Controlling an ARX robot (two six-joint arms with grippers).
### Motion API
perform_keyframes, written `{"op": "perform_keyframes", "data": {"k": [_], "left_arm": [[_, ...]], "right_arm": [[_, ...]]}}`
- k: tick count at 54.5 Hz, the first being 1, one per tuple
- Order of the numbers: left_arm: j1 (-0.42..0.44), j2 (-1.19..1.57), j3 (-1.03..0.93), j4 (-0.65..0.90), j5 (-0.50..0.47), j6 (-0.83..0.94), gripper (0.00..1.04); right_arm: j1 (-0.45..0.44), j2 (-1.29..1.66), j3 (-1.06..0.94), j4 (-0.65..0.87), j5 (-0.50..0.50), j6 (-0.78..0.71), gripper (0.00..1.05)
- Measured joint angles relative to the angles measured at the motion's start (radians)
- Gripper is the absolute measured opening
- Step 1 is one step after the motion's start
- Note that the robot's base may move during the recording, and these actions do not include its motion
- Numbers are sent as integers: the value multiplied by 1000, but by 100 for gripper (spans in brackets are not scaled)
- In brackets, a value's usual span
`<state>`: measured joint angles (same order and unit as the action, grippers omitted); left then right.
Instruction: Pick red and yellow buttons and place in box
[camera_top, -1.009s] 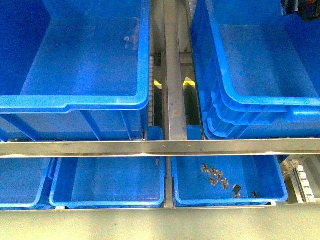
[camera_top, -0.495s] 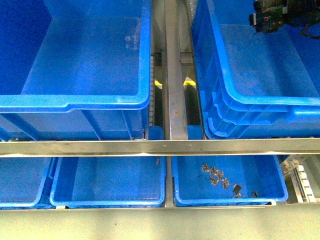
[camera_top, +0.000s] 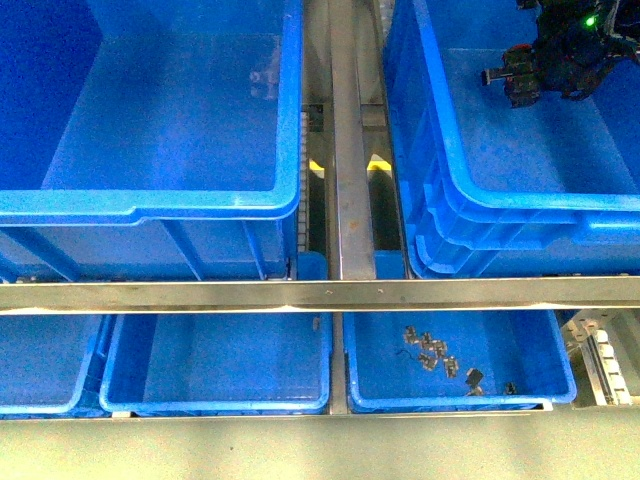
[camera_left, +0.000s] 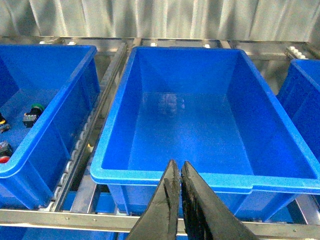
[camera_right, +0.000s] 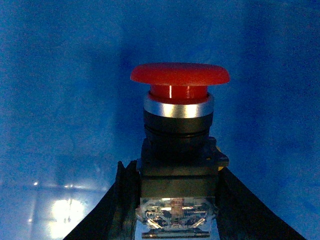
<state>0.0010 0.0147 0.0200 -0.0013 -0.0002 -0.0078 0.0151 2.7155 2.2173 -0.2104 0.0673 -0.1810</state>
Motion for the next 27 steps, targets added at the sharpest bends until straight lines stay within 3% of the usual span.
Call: {"op": "perform_keyframes", "data": {"k": [2,13,22,27], "left_arm": [[0,0,0,0,0,0,3],[0,0,0,0,0,0,3],[0,0,0,0,0,0,3],[0,0,0,0,0,0,3]], "right_arm": [[0,13,25,-31,-3,-3,35],[1,33,51,-72,-3,-13,67],[-3,-81,-161,111,-43,1,96],[-7,-210,-346,216,-110,4,99]]}}
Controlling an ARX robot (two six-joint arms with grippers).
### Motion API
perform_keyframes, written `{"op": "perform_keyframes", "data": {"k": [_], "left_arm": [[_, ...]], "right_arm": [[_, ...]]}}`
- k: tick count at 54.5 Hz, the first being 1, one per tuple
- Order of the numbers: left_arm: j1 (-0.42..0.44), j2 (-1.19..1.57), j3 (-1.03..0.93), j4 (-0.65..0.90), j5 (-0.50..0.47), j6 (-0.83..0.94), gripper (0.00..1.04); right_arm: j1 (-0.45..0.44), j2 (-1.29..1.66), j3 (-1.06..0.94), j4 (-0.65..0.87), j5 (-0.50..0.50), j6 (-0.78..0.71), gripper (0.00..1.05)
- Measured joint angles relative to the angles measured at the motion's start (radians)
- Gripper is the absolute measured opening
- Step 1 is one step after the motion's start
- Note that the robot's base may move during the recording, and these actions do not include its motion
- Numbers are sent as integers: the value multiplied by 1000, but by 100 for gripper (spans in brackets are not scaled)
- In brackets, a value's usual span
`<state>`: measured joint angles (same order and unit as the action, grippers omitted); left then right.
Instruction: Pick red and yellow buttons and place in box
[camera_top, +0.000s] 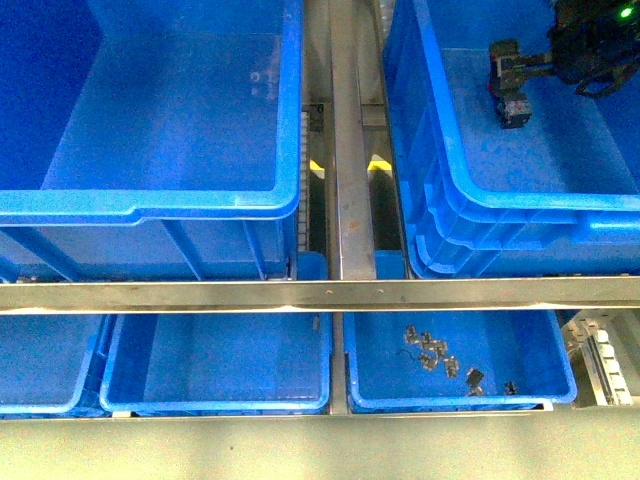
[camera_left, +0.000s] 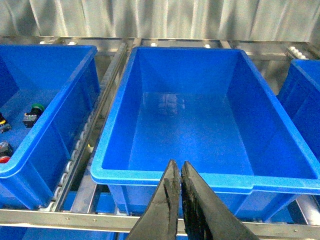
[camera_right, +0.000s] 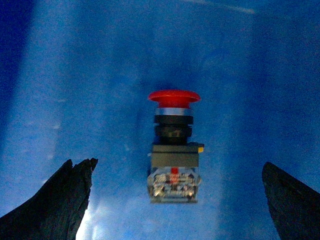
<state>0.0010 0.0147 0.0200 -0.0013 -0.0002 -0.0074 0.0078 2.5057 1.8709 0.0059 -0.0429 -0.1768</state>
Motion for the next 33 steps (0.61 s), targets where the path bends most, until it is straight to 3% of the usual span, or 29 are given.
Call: {"op": "perform_keyframes", "data": {"k": [6,13,20,26,30,33], "left_arm": [[0,0,0,0,0,0,3],[0,0,0,0,0,0,3],[0,0,0,0,0,0,3],[0,0,0,0,0,0,3],[0,0,0,0,0,0,3],[0,0,0,0,0,0,3]], "right_arm": [[-2,-219,-275,135,-74,11,99],[3,-528,-656,327,-115,130,99],[15,-832,-1044,436,0,316,99],[33,-1051,-1313,391,178,535,99],[33,-1104,-1394,388,203,637,99],[3,-1055,-1492,734,74,520,87]]}}
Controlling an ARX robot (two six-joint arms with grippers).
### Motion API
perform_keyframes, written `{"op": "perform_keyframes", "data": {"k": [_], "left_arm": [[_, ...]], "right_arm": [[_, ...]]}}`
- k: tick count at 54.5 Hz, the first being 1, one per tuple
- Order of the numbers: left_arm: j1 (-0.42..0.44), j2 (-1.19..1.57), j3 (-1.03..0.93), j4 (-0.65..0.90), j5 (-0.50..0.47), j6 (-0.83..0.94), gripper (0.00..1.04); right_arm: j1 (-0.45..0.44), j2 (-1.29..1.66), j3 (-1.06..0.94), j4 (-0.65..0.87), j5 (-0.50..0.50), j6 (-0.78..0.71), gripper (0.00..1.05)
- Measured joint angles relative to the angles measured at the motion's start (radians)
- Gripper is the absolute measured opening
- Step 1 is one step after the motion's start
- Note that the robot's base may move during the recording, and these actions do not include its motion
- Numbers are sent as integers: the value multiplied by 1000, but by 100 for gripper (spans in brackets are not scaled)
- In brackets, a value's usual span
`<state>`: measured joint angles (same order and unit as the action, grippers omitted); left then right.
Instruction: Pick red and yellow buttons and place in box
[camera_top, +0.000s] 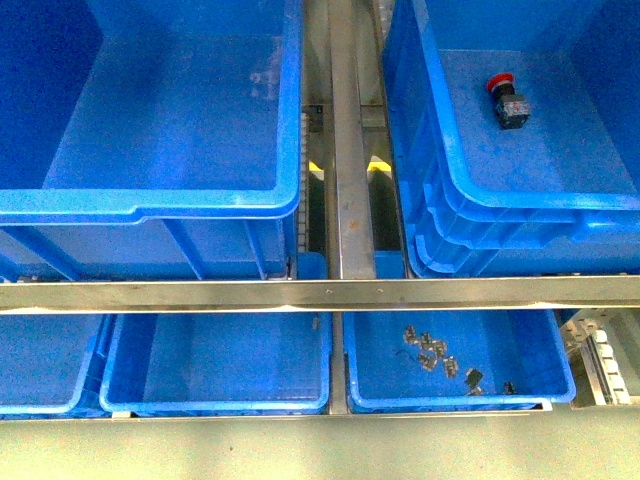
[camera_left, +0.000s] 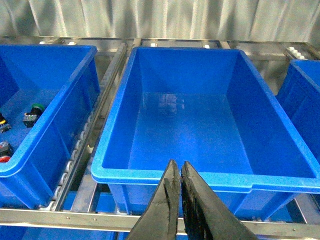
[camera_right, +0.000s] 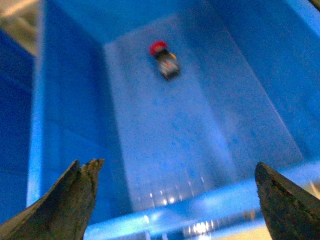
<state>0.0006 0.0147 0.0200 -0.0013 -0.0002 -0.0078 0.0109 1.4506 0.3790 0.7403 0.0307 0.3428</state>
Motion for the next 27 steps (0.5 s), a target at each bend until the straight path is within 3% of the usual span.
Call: {"op": "perform_keyframes", "data": {"k": [2,8,15,22,27], "left_arm": [[0,0,0,0,1,0,3],[0,0,0,0,0,0,3],[0,0,0,0,0,0,3],[0,0,0,0,0,0,3],[0,0,0,0,0,0,3]], "right_arm": [[-5,10,-68,199,-18,-107,78],[-6,-51,-142,388,-32,-247,60],[-10,-162,-202,370,-29,-307,38],[-10,-292,-270,291,-31,-330,6],[-10,-368,-295,244,-31,-336,4]]}}
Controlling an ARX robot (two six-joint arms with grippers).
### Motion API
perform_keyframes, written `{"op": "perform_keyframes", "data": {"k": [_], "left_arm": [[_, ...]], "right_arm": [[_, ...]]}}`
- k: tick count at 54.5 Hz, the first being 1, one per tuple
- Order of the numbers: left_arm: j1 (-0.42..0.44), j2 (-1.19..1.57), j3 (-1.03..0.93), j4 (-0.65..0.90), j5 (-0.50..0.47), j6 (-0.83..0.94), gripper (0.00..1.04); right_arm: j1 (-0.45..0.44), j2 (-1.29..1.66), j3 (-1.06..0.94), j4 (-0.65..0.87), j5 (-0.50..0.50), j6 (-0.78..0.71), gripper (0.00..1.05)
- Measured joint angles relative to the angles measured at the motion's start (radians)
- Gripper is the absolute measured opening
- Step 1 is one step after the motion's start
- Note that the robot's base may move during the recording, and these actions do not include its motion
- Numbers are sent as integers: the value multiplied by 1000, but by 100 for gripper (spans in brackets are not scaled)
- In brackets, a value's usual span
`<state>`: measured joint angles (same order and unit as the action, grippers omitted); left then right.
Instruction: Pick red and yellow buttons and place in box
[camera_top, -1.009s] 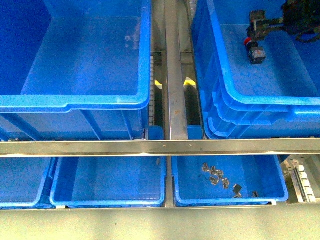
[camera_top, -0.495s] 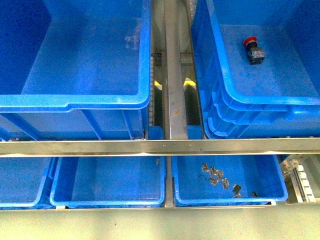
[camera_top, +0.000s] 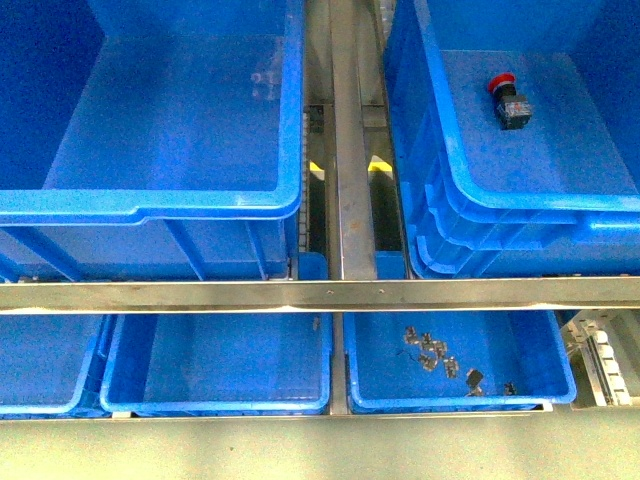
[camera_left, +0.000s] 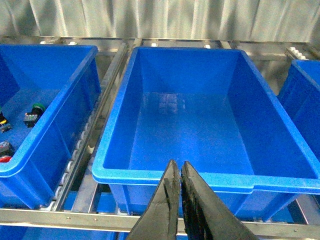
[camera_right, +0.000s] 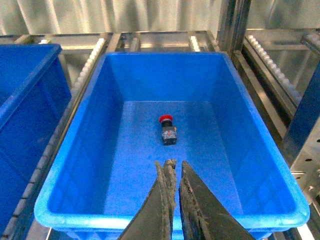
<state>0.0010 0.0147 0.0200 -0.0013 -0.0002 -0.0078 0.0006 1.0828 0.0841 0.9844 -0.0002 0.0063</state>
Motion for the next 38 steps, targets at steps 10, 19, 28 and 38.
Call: {"op": "perform_keyframes", "data": {"k": [10,19,28,38], "left_arm": [[0,0,0,0,0,0,3],[0,0,0,0,0,0,3],[0,0,0,0,0,0,3],[0,0,0,0,0,0,3]], "right_arm": [[0,-153,-39,-115,0,0,4],[0,-293,-61,-230,0,0,4],[0,-426,-62,-348,0,0,4],[0,-550,-63,-459,0,0,4]]}}
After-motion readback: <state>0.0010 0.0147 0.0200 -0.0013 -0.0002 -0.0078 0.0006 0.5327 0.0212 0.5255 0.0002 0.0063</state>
